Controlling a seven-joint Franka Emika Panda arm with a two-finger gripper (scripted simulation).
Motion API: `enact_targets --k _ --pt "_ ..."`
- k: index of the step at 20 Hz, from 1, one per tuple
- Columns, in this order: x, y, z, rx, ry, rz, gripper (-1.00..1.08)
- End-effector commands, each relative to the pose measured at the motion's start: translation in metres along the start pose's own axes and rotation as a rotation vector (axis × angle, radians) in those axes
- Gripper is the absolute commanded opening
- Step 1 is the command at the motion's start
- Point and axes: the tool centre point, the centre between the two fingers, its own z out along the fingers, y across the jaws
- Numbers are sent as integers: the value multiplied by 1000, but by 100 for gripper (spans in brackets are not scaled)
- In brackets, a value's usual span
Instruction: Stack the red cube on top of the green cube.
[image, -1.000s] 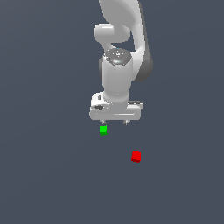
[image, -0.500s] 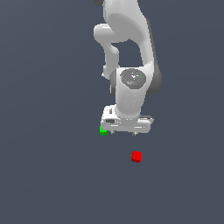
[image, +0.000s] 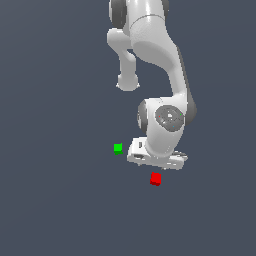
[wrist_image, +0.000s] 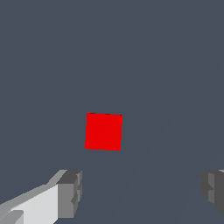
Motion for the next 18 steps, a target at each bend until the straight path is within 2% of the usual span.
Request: enact_targets --k 1,9,18 --pt "7 -9 9 1 -3 19 100" --pt "20 -25 24 2 -10 50 100" --pt "23 -29 28 2 -12 58 100"
